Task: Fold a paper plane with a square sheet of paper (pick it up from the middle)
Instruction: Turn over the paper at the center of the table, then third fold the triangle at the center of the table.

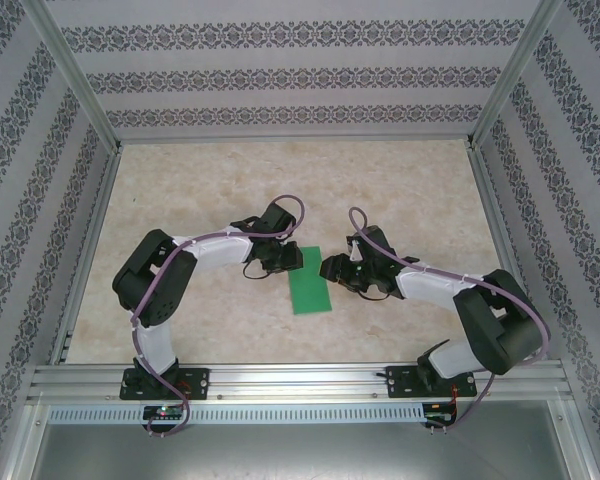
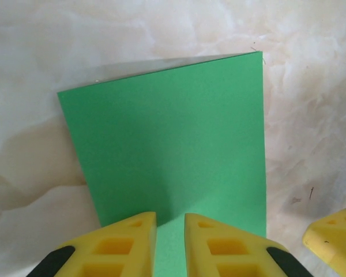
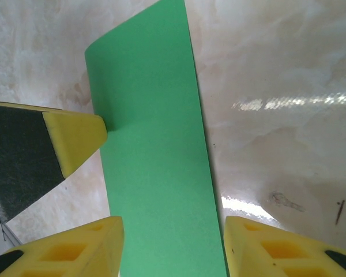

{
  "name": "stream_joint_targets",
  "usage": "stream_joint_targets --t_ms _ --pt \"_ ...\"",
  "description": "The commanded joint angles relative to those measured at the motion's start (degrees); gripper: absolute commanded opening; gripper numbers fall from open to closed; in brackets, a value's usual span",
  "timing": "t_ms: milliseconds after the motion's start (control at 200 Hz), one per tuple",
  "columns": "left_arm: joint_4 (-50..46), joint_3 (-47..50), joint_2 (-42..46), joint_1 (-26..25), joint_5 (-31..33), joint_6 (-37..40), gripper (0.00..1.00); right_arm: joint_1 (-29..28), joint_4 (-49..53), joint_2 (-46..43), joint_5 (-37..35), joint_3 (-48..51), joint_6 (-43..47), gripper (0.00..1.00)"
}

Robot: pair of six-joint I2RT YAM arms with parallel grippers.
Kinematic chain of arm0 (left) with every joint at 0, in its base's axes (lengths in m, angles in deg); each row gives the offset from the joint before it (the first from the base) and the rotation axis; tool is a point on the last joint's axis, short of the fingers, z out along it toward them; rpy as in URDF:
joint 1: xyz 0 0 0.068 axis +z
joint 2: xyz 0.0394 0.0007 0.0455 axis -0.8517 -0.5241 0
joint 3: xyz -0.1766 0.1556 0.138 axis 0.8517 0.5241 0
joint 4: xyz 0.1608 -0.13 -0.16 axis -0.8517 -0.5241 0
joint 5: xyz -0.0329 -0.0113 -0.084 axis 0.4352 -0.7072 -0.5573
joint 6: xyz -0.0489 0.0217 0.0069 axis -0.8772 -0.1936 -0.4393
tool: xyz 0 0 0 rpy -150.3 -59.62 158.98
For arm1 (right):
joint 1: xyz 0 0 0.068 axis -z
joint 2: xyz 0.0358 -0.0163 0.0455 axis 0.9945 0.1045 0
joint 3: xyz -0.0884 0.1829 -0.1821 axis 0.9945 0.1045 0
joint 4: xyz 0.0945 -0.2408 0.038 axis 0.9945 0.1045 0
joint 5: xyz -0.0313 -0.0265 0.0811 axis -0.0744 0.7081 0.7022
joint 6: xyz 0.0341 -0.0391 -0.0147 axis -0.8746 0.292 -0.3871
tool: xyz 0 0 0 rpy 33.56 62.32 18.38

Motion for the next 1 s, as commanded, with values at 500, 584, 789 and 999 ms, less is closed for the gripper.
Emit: stream_joint_targets --t_ms 500,584,789,999 --pt "1.8 2.2 -1.8 -0.2 0.8 1.7 0.21 -2.4 -4.4 6.3 3.2 -0.9 -0.9 0.48" --pt "2.0 2.1 -1.7 -0.2 0.8 1.7 0.21 -2.7 -4.7 6.3 3.6 -0.9 -1.1 0.46" --pt "3.0 2.0 -2.0 -0.2 -0.2 2.0 0.21 -2.9 -5.8 5.2 4.1 0.2 -1.9 0.41" --pt "4.1 1.7 -2.4 -0.2 -1.6 2.5 0.21 -3.0 -6.6 3.7 3.8 1.4 -2.7 0.41"
